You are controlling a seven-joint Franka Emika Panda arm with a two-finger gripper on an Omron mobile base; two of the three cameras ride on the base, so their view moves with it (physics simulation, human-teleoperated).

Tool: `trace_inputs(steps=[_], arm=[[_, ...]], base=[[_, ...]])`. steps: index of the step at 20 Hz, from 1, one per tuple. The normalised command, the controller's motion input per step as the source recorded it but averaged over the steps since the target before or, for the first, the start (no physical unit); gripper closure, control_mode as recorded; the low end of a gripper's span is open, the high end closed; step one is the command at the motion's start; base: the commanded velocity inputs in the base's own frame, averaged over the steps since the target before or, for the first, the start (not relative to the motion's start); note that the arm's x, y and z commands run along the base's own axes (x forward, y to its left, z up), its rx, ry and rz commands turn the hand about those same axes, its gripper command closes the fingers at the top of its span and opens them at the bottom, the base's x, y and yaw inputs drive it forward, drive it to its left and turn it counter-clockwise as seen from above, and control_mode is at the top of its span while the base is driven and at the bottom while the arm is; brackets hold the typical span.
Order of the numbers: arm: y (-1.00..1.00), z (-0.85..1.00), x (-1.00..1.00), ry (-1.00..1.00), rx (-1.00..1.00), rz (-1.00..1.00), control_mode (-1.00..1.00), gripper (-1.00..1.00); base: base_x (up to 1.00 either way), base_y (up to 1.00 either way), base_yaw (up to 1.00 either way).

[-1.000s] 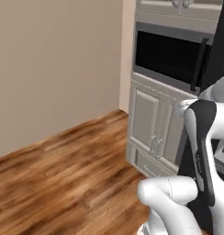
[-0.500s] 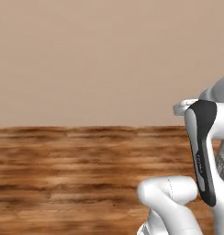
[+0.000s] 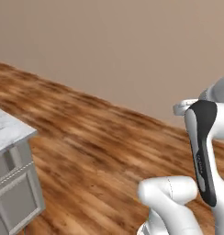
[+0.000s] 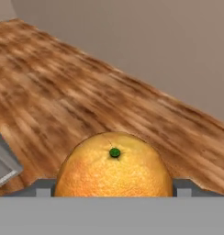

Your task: Pick the two oranges from the fridge and place them on the plate next to the blender to make a fruit smoothie.

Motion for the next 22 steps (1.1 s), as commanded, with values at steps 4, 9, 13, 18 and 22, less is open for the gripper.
trace_inputs(steps=[4,9,13,18,22], arm=[[0.00,0.00,0.00,0.00,0.00,0.00,1.00,1.00],[0.00,0.00,0.00,0.00,0.00,0.00,1.00,1.00],[0.00,0.00,0.00,0.00,0.00,0.00,1.00,1.00],[0.00,0.00,0.00,0.00,0.00,0.00,1.00,1.00],[0.00,0.00,0.00,0.00,0.00,0.00,1.00,1.00]], base=[[-0.12,0.00,1.00],[-0.10,0.00,1.00],[0.13,0.19,0.92],[0.98,0.80,0.31],[1.00,0.95,0.02]])
